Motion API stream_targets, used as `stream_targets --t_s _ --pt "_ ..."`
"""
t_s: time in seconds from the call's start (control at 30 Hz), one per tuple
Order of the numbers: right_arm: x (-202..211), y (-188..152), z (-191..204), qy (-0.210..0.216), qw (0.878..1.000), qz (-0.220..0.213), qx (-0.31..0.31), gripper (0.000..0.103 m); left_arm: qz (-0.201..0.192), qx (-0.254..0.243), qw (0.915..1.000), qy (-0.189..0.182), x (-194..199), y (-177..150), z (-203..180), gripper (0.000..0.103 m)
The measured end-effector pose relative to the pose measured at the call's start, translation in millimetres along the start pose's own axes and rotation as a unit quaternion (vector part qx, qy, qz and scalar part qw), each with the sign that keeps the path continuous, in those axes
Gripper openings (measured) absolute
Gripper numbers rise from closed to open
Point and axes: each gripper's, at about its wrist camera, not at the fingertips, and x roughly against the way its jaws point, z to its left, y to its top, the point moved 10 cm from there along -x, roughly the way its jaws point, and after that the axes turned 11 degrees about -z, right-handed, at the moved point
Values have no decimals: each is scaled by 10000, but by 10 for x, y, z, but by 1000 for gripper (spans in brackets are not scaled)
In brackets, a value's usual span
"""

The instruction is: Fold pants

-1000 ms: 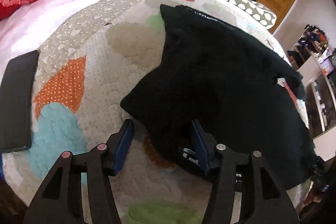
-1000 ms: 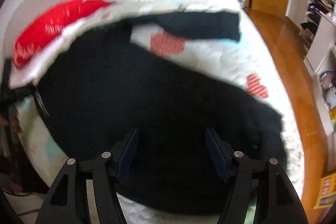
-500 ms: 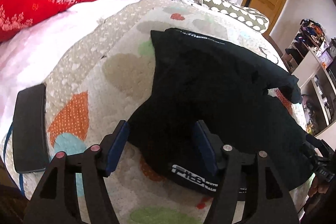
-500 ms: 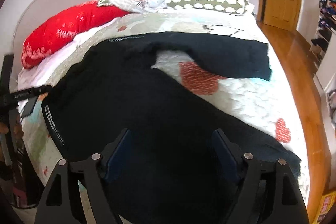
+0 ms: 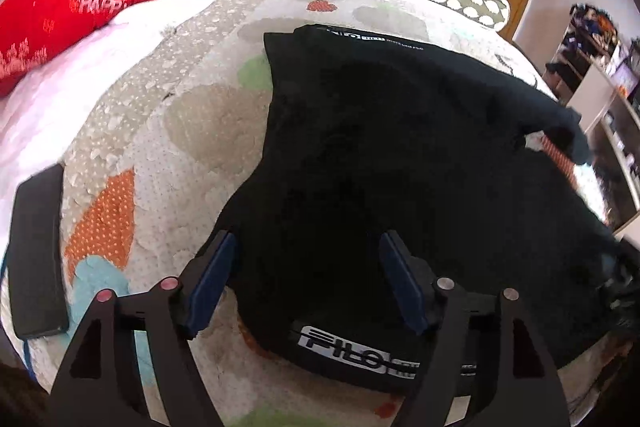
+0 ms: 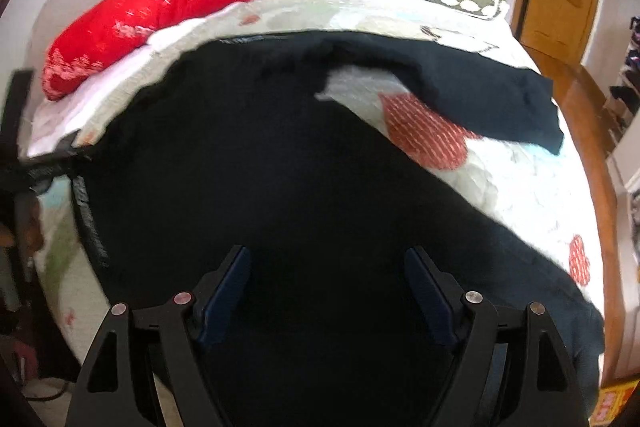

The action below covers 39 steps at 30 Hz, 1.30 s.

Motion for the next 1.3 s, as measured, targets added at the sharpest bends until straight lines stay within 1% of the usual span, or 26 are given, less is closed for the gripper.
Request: stream_targets --t_s 0.17,0.23,0.3,0.4,0.43,0.47,0.5,0.53,0.57,0.63,0.67,0.7,0.77,0.83,0.9,1.0,1.07,1.1,1.17,1.23,1.27,1.3 --pt "74 314 -21 117 9994 -321 1 81 -54 72 9999 -54 57 84 14 75" --pt "79 444 -21 190 9990 -412 11 81 -98 11 9999 -38 79 125 16 75" --pt "82 574 -28 159 9985 -497 145 81 -159 -81 9998 -42 92 202 6 75" --pt "88 840 -72 87 9969 -642 439 81 -284 -133 9995 -68 82 415 39 75" --pt "91 962 -113 16 9960 -721 537 81 -315 -122 9993 -129 70 524 49 77" --pt "86 1072 -149 -27 9951 -786 601 82 -302 -135 9992 -216 41 620 49 84" --pt "58 1210 -204 -8 9943 -839 657 82 -272 -159 9991 -298 4 693 39 86" --pt "15 1300 -244 13 9940 -852 679 82 -250 -178 9987 -414 -58 812 32 86" --pt "-53 1415 -307 4 9939 -848 706 82 -243 -171 9986 -443 -115 895 42 86" --pt "-220 1585 -413 -28 9939 -764 800 82 -137 -225 9983 -528 -286 1063 34 86" --pt "-316 1664 -444 11 9935 -726 872 82 -44 -309 9972 -674 -413 1156 -3 86" --pt "-451 1743 -473 105 9928 -661 992 82 19 -370 9964 -765 -496 1202 -31 86" --pt "-679 1824 -524 127 9915 -533 1177 82 214 -562 9940 -915 -716 1299 -94 86" --pt "-902 1860 -585 169 9904 -395 1312 82 375 -793 9911 -1003 -928 1391 -166 86" --pt "-1154 1853 -624 367 9898 -163 1366 82 429 -984 9882 -1094 -1125 1503 -233 86" --pt "-1439 1810 -686 452 9873 106 1517 82 458 -1078 9858 -1203 -1401 1626 -313 86" --pt "-1614 1804 -707 638 9853 235 1565 82 648 -1113 9817 -1406 -1603 1638 -380 86" --pt "-1677 1807 -728 660 9848 275 1581 82 760 -1160 9798 -1440 -1683 1624 -392 86" --pt "-1823 1823 -770 735 9839 339 1595 82 977 -1354 9757 -1420 -1856 1578 -435 86" --pt "-1984 1784 -815 865 9824 535 1565 82 1152 -1605 9705 -1384 -2007 1523 -478 87" --pt "-2049 1753 -831 892 9812 644 1587 82 1143 -1701 9684 -1418 -2049 1516 -513 92" --pt "-2102 1727 -835 903 9798 720 1635 83 1097 -1733 9678 -1457 -2059 1530 -534 93"
